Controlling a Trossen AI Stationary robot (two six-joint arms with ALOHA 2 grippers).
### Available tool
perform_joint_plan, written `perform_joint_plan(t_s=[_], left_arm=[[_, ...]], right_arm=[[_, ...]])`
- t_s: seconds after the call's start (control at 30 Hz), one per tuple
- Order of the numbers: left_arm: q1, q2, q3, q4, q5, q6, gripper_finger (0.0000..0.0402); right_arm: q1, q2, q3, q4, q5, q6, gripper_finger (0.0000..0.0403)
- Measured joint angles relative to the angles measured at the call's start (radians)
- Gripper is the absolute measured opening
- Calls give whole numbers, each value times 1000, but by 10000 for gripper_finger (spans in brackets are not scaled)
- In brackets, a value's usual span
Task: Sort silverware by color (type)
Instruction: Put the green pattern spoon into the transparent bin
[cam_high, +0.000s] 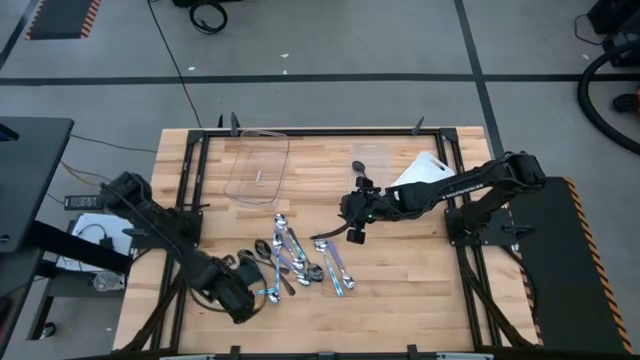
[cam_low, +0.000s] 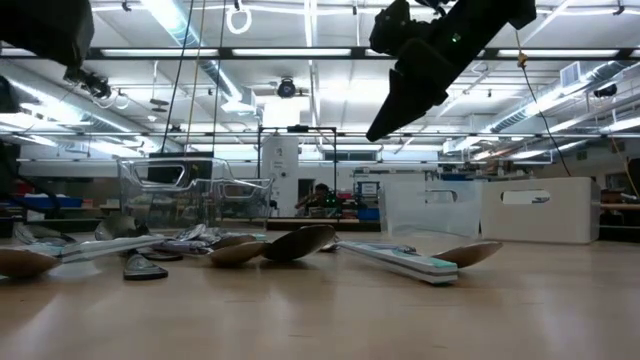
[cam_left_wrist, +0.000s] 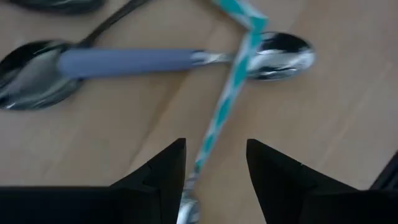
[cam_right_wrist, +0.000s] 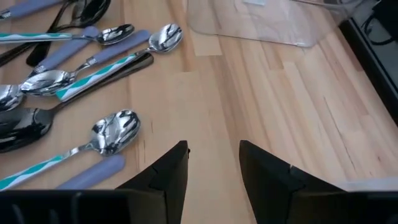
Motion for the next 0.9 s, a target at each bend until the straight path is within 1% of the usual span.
perform_joint_plan(t_s=[0.13, 0.3, 0.47, 0.53, 0.63, 0.83, 0.87, 0.9], left_arm=[[-15, 84, 33, -6, 8, 82, 176], [-29, 158, 33, -50, 59, 90, 176], [-50, 173, 22, -41, 66, 89, 175], [-50, 172, 18, -38, 77, 91, 169], [-50, 171, 16, -33, 88, 108, 139], [-41, 171, 15, -27, 95, 145, 38], [-37, 171, 15, -29, 99, 144, 24], [-36, 171, 14, -31, 102, 143, 19]], right_arm=[[2, 0, 0, 27, -1, 0, 153], [1, 0, 0, 51, -32, 0, 153], [1, 0, 0, 51, -34, -2, 153], [1, 0, 0, 52, -34, -3, 153], [2, 0, 0, 52, -43, -3, 153], [7, 0, 0, 51, -65, -3, 153], [9, 0, 0, 50, -65, -3, 153], [11, 0, 0, 50, -64, -3, 153]])
